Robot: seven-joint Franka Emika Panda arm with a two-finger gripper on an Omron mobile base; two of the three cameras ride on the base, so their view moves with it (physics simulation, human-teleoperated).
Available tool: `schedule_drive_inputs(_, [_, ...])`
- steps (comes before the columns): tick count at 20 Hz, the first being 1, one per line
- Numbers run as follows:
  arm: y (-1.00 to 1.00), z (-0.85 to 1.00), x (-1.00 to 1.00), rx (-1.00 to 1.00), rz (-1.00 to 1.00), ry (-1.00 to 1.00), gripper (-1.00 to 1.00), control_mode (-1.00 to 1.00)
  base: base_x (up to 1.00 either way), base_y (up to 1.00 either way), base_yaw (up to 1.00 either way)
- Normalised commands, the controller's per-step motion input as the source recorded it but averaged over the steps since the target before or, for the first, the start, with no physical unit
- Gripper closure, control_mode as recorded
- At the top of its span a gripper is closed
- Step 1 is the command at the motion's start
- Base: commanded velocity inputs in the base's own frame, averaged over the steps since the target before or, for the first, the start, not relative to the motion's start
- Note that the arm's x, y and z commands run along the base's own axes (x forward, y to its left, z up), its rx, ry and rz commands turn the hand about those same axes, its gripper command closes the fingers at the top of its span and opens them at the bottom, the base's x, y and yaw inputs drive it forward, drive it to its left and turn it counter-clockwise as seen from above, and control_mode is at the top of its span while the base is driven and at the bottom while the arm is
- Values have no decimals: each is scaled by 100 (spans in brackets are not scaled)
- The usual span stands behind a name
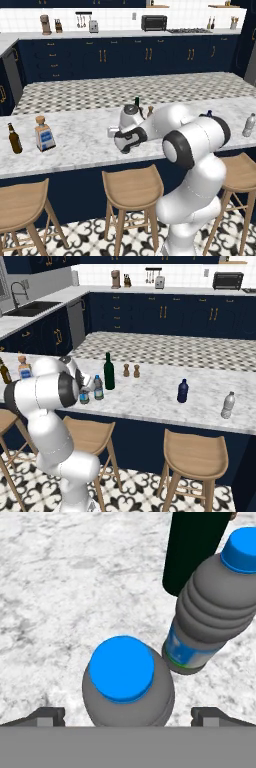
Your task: Move the plastic bottles in the middle to the plastics group, and the glass bottles in the middle to the glass group.
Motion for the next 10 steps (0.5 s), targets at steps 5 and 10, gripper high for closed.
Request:
schedule_drive_inputs(5, [1,-13,6,-1,0,0,-100,-100,0,0,0])
schedule_drive_inputs(10, [0,-11,5,-1,0,0,-100,-100,0,0,0])
